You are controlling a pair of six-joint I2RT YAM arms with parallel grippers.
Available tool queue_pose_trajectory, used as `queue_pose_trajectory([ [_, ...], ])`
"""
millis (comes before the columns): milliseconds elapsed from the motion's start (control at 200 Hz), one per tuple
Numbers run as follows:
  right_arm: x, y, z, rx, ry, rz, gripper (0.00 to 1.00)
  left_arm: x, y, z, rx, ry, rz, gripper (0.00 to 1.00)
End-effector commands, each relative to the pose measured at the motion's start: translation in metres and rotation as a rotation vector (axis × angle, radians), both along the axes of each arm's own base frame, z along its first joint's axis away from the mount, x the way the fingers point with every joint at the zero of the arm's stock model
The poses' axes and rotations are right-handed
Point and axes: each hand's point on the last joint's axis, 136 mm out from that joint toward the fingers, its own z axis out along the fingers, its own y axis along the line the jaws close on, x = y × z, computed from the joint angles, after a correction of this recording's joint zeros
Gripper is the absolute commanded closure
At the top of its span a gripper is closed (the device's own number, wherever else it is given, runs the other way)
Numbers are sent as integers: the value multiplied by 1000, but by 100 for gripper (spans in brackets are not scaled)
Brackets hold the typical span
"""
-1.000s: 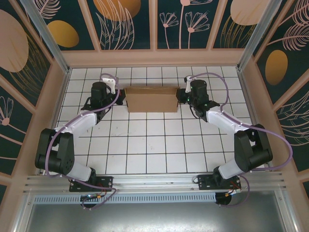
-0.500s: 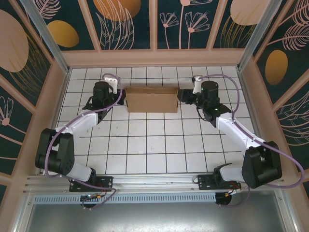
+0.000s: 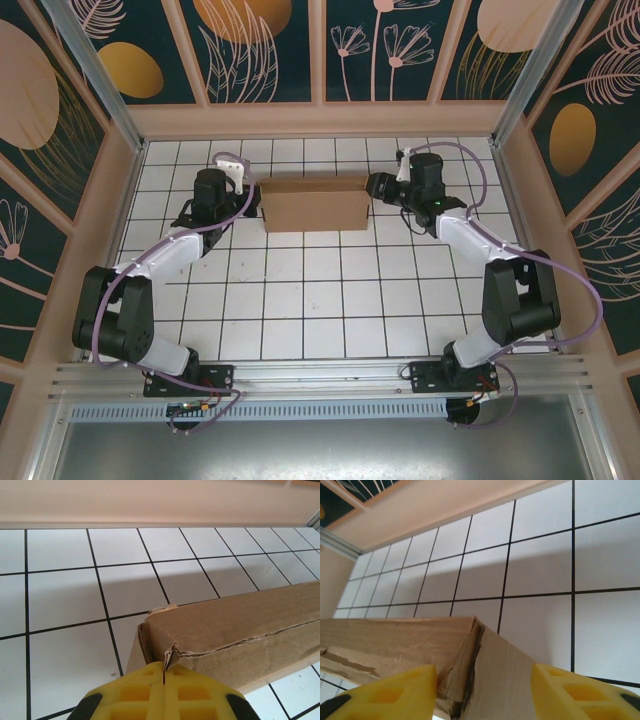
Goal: Fold the paper box
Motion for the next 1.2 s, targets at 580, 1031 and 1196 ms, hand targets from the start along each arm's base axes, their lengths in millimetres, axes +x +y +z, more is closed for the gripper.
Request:
queue_pose_trajectory([
  [580, -6, -8, -40, -80, 127, -100, 57, -71, -11, 25, -168, 66, -111, 54],
  [1031, -4, -8, -36, -103, 128, -102, 57, -38, 8, 59, -379, 62, 110, 30],
  [1196, -4, -9, -40, -111, 134, -100, 58, -24, 1, 28, -437, 137, 125, 33],
])
